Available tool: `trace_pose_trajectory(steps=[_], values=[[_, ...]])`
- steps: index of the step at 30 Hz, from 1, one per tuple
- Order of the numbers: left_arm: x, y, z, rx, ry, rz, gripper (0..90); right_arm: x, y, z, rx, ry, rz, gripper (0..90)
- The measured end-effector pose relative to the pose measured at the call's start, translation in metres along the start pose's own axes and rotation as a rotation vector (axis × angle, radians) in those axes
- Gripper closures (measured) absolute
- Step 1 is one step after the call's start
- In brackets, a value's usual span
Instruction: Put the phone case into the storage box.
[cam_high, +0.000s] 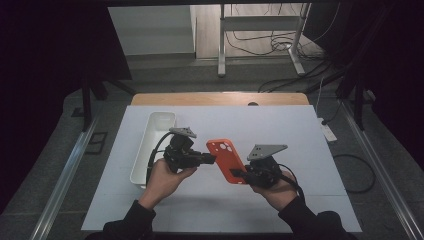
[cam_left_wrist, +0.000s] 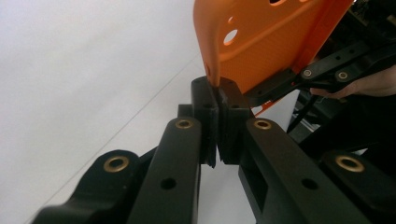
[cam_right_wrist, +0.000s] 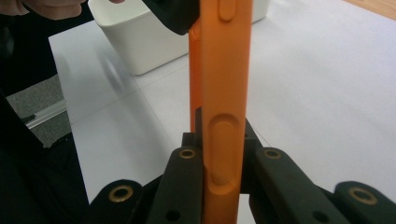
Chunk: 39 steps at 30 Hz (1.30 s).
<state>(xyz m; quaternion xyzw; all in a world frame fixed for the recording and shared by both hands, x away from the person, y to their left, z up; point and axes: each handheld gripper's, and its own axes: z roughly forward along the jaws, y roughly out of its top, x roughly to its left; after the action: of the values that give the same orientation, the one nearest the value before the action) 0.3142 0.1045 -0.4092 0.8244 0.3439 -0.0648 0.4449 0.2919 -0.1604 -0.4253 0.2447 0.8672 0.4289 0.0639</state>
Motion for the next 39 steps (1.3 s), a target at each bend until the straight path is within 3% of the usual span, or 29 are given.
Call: trace_pose_trajectory(steps=[9,13,15,20,30,39], values=[[0.0024,-0.0008,-0.0014,-0.031,-0.035,-0.070,89.0,0.0001,-0.0007,0.0020,-0.012,-0.016,-0.001,83.5],[0.0012,-0.0005,-0.0013,-0.041,-0.035,-0.083,89.1,0.0004,-0.0010,0.0030,-0.013,-0.014,0.002,81.5],[-0.0010,-0.0002,0.0003,-0.041,-0.016,-0.082,89.1,0.0008,-0.0010,0.0038,-0.017,-0.017,0.003,78.5],[-0.0012,-0.0002,0.0034,-0.034,0.000,-0.097,89.1,0.0013,-0.0008,0.0040,-0.025,-0.042,-0.008,66.4],[0.0014,-0.0015,0.0022,-0.031,0.046,-0.086,89.0,0.0035,-0.0005,0.0092,-0.004,-0.022,-0.030,39.1],[0.0045,-0.0005,-0.0026,-0.027,0.079,-0.078,89.0,0.0017,-0.0074,0.0082,0.025,-0.063,-0.012,18.2]])
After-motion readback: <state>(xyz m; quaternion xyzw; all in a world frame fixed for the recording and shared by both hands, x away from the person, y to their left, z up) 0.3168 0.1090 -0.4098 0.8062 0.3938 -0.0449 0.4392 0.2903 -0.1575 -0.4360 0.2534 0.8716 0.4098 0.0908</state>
